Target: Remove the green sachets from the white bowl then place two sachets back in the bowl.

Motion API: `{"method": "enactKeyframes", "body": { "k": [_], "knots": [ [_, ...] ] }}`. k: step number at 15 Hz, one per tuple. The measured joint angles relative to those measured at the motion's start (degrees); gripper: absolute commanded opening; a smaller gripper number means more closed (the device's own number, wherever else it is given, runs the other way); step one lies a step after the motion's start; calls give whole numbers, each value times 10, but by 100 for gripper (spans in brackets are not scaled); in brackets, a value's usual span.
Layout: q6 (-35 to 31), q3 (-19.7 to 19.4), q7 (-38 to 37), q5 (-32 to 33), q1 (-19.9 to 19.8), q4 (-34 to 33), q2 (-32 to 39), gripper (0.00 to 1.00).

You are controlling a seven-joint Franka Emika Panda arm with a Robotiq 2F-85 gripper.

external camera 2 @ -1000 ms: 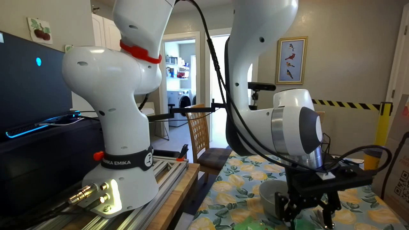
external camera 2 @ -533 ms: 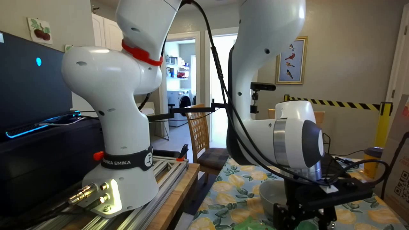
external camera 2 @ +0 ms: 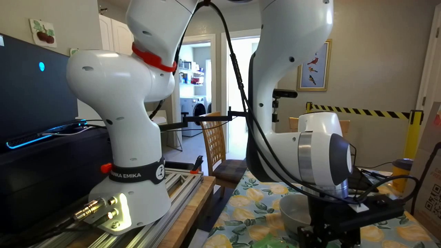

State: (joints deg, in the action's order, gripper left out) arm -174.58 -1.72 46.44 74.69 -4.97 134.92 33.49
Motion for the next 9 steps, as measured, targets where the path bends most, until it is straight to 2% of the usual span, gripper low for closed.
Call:
{"method": "enactKeyframes", "body": {
  "k": [1,9],
  "knots": [
    [0,0,2,0,0,0,0,100],
    [3,-1,5,27,4,0,-8,100]
  ]
}}
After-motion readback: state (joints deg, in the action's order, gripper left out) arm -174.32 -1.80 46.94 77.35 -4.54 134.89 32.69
